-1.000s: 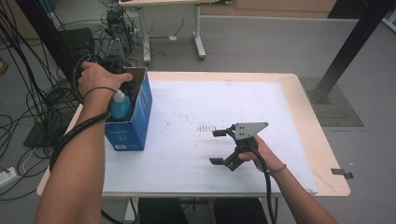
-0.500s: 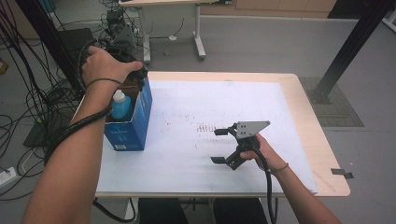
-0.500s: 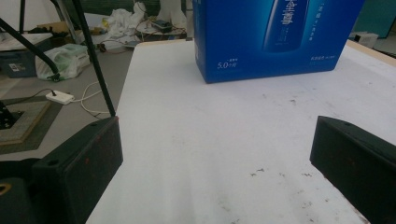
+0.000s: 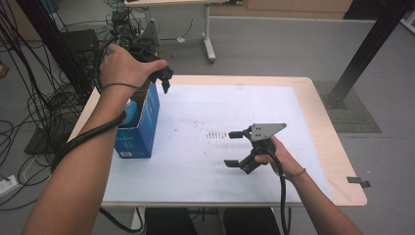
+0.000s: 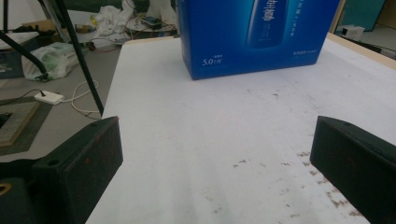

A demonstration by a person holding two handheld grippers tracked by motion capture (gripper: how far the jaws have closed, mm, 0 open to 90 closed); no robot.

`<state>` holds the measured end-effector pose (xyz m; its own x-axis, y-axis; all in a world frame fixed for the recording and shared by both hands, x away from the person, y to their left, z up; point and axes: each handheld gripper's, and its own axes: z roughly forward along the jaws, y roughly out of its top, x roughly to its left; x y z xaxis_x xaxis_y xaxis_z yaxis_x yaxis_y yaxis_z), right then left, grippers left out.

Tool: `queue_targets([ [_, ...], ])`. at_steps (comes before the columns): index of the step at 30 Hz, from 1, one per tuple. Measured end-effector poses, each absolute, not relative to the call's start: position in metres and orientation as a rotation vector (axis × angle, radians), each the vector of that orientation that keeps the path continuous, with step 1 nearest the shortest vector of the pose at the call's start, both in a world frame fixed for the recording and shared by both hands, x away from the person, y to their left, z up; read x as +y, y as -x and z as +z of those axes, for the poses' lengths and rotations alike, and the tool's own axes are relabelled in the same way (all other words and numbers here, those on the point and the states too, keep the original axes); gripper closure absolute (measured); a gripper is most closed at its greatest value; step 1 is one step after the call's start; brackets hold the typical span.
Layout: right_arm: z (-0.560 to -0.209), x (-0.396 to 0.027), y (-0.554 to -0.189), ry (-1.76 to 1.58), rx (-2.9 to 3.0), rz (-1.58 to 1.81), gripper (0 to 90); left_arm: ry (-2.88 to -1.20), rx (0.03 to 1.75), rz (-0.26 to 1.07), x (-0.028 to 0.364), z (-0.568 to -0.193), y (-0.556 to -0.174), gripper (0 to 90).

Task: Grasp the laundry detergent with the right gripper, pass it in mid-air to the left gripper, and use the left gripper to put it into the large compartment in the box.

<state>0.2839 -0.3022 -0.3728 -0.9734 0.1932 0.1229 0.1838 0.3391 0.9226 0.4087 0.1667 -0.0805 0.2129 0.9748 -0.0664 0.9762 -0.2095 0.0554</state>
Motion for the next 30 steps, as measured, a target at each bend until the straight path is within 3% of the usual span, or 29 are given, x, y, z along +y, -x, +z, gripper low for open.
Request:
queue_targets([
  [19, -0.346, -0.33, -0.282, -0.603, 2.538, 1.543, 2.3, -2.517, 1.687, -0.034, 0.111, -0.098, -0.391, 6.0],
  [30, -0.332, -0.345, -0.285, -0.778, 2.504, 1.405, 2.5, -2.579, 1.589, -0.048, 0.083, -0.125, -0.378, 5.8],
])
